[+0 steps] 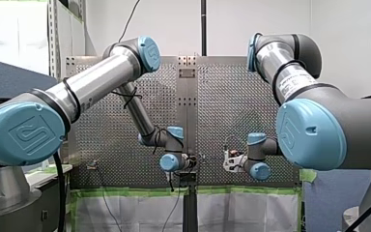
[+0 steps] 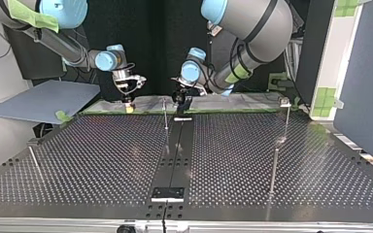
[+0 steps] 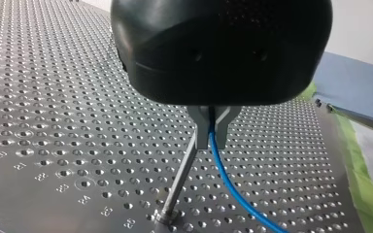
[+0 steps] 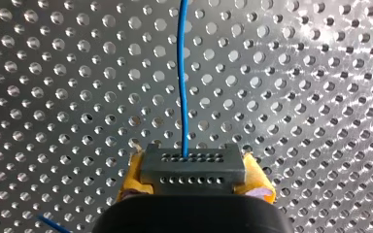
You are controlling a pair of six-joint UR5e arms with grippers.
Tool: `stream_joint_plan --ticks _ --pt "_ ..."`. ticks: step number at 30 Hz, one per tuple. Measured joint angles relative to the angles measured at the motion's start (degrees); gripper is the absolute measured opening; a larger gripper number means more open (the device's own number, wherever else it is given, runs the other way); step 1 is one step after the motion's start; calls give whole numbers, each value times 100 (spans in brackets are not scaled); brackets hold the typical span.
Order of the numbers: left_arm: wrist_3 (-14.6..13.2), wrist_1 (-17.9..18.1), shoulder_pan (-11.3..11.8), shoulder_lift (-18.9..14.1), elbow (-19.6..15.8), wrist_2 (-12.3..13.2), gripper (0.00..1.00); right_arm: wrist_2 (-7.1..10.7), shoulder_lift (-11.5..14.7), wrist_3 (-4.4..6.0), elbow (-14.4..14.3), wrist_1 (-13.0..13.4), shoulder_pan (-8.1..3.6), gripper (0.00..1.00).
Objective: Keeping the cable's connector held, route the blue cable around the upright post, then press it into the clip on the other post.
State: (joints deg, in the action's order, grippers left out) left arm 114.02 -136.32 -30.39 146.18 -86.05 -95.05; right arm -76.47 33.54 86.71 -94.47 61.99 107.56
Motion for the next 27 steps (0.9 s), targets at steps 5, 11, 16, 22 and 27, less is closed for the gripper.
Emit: stream_joint_plan --ticks 5,11,16,22,27 --pt "21 -109 57 1 133 118 2 25 -7 4 67 -7 -39 0" --pt "28 -310 176 1 275 202 2 41 -16 12 158 -58 -77 0" --pt "6 -390 277 -3 309 229 2 43 -17 10 239 -123 -88 0" --pt "-3 -404 313 -3 313 259 2 43 -19 -2 270 -149 -88 0" --pt "-20 -397 332 -6 315 313 33 33 -20 -16 274 -167 -105 0"
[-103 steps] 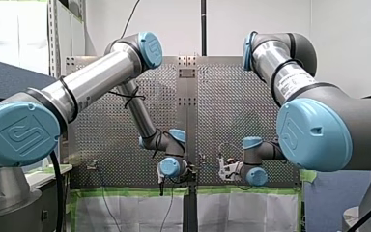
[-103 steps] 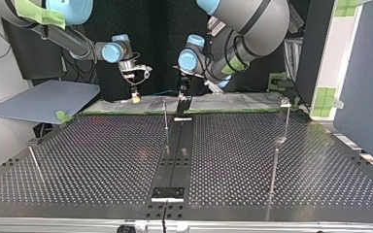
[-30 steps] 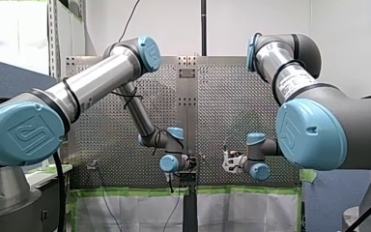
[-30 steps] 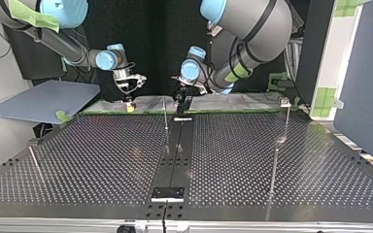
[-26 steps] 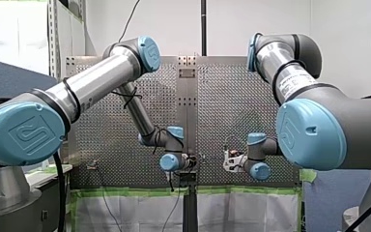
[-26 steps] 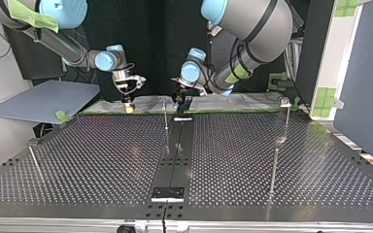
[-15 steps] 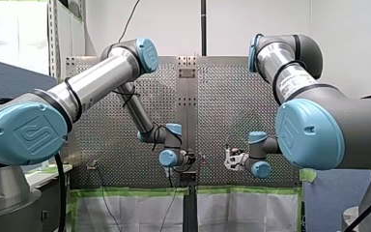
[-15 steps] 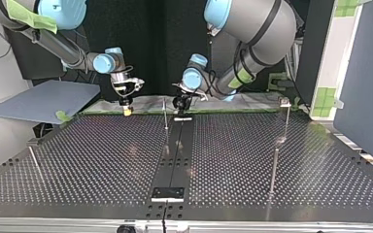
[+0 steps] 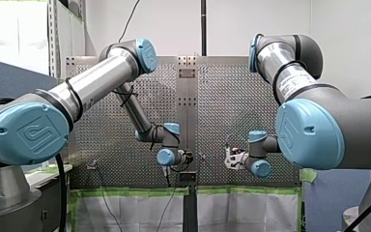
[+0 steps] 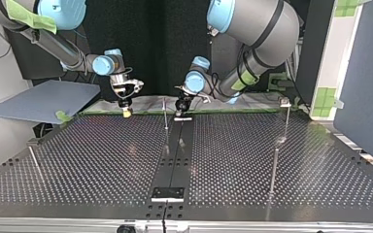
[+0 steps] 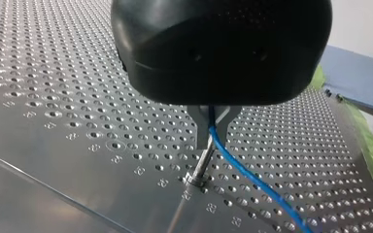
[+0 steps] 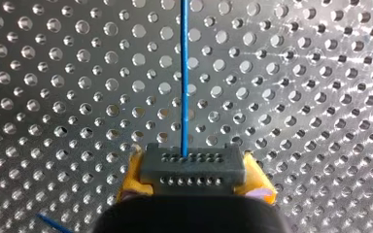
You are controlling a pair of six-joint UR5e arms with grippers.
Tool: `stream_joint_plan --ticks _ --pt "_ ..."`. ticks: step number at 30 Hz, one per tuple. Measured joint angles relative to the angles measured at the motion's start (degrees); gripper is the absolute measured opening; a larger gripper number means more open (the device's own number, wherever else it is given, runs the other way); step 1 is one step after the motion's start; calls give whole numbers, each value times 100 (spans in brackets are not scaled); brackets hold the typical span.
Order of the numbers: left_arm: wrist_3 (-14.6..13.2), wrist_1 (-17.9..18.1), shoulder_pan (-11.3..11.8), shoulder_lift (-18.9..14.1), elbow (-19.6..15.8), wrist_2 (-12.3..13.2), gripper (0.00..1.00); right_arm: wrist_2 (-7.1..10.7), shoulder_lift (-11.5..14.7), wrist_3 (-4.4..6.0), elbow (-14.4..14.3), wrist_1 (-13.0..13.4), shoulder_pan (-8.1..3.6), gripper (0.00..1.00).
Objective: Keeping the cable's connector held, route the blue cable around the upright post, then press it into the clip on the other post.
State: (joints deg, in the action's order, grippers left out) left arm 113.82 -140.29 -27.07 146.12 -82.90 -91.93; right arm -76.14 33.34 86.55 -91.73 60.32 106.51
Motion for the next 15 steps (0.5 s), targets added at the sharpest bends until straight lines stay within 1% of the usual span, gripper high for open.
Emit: stream_joint_plan --ticks 1,2,3,4,5,9,15 --pt "-18 5 15 -1 0 12 50 6 -1 -2 -1 -6 -17 0" --pt "-40 10 18 -1 0 19 75 11 -2 -4 -1 -7 -18 0" --pt "-68 10 19 -1 0 18 75 10 -3 -8 -1 -9 -18 0" --pt "-114 2 23 -1 -1 7 82 10 -4 -13 -1 -11 -18 0" --pt "-152 -12 23 -1 -2 -10 100 11 -4 -16 -1 -13 -18 0" --pt "-328 -137 48 -1 -2 -144 100 11 -8 -22 -1 -24 -19 0" --pt "-619 -417 89 -8 -2 -423 100 10 -12 -30 -1 -40 -19 0"
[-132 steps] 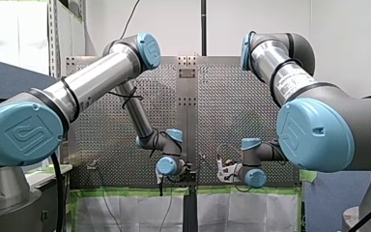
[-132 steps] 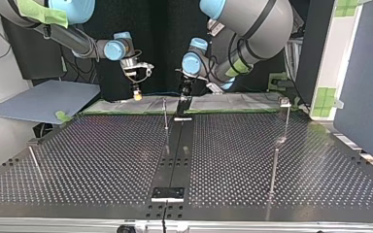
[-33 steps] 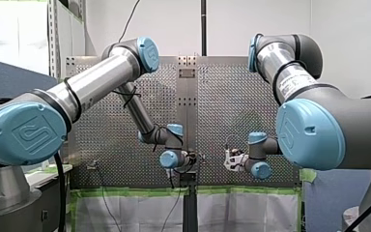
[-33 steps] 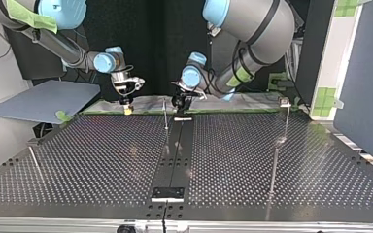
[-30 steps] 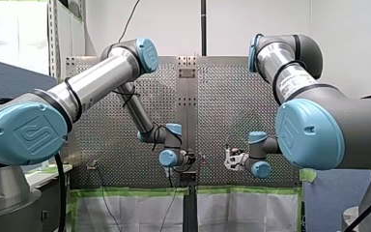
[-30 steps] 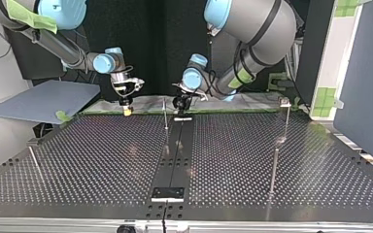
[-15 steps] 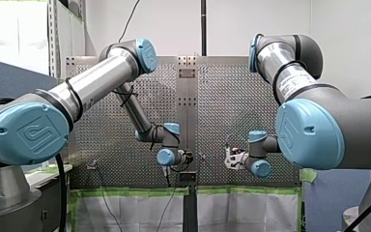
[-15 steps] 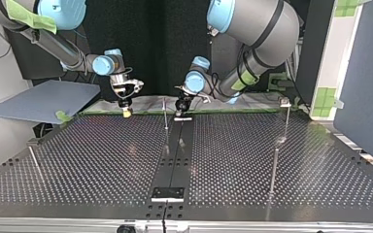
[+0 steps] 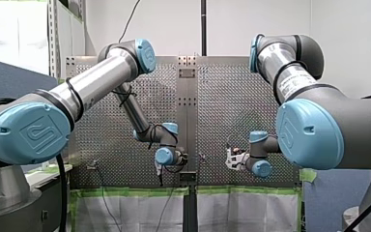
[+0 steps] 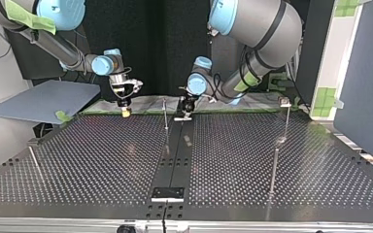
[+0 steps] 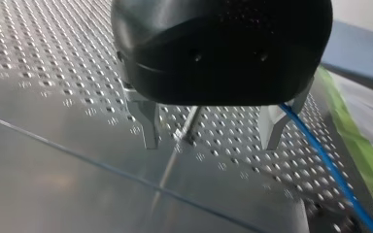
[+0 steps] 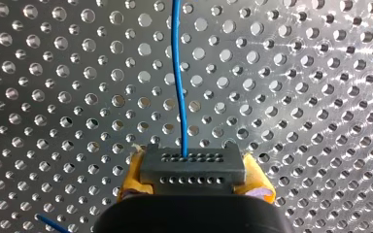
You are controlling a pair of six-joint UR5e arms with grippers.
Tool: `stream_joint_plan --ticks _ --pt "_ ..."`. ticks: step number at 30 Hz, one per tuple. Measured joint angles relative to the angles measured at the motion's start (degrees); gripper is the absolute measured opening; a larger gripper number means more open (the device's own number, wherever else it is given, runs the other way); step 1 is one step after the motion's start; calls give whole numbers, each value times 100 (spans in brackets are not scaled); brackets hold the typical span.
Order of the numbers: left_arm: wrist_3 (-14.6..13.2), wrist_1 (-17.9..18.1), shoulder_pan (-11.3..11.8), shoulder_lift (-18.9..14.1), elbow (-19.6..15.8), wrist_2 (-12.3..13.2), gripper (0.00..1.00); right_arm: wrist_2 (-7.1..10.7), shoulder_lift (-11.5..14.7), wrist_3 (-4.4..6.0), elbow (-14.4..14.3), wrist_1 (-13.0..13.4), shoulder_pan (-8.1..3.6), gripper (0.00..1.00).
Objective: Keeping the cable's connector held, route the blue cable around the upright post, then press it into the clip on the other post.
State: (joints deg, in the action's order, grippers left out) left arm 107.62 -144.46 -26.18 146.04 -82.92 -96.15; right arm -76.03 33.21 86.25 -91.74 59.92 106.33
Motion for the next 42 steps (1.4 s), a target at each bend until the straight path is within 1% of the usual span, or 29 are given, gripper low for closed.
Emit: stream_joint_plan --ticks 2,5,8,12,16,18,23,25,28,31,35,38,42 --pt "-102 -102 4 1 1 -55 100 0 -1 -1 0 -7 0 0" --pt "-250 -248 1 2 -1 -70 100 0 -2 -1 0 -19 -1 0" --pt "-402 -399 -4 -3 -13 -2 100 0 -2 -6 1 -52 -7 0" --pt "-603 -600 -7 -52 -139 139 100 0 -3 -32 1 -91 -21 0" --pt "-810 -777 -3 -202 -331 173 100 0 -9 -57 1 -108 -32 0" --pt "-895 -788 -13 -279 -415 196 100 0 -9 -57 1 -110 -35 0" --pt "-1070 -868 -119 -516 -655 376 100 0 -7 -55 0 -116 -42 0" --pt "-1095 -860 -199 -586 -754 464 100 1 -8 -58 0 -126 -47 0" --pt "-1105 -771 -331 -634 -896 524 100 1 -10 -60 1 -131 -53 0" --pt "-1100 -634 -480 -690 -1024 523 100 0 -11 -58 1 -130 -57 0" --pt "-1062 -439 -673 -732 -1087 517 100 0 -11 -56 1 -123 -62 0" --pt "-1011 -294 -746 -739 -1098 515 100 1 -11 -55 1 -116 -63 0" --pt "-892 -101 -771 -739 -1099 513 100 46 -13 -54 1 -115 -65 0"
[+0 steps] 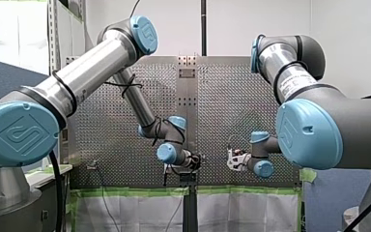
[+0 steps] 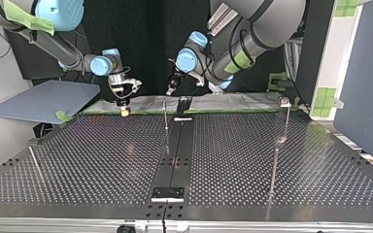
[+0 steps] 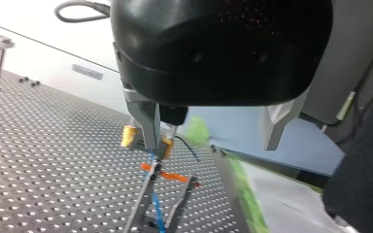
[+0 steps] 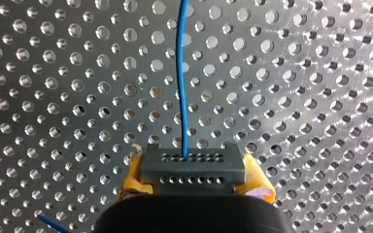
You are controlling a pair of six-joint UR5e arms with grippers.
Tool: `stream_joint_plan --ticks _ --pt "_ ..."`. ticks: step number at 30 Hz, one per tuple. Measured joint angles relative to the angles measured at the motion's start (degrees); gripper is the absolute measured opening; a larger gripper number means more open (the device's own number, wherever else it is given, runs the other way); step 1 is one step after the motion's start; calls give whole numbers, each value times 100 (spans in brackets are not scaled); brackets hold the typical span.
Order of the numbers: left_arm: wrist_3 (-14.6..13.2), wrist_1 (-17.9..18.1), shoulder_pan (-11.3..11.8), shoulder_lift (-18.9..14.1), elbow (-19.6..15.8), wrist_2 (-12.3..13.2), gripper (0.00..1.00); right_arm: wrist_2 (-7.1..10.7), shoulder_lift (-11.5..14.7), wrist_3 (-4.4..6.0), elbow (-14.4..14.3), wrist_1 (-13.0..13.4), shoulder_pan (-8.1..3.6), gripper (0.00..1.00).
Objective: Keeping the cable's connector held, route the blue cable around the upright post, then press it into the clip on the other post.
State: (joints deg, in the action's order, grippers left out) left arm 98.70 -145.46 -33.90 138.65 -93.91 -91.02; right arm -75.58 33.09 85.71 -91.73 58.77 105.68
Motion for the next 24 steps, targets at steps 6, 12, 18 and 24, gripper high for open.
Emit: stream_joint_plan --ticks 6,12,18,24 --pt "280 299 -2 -2 -1 -142 100 31 -3 0 1 -11 -3 0" --pt "402 558 -4 2 -1 -297 100 33 -1 0 1 -6 -2 0" --pt "413 625 -11 0 -1 -329 100 34 -2 0 1 -12 -10 0" --pt "420 571 -11 -1 -1 -336 100 33 -1 0 -1 -13 -9 0"
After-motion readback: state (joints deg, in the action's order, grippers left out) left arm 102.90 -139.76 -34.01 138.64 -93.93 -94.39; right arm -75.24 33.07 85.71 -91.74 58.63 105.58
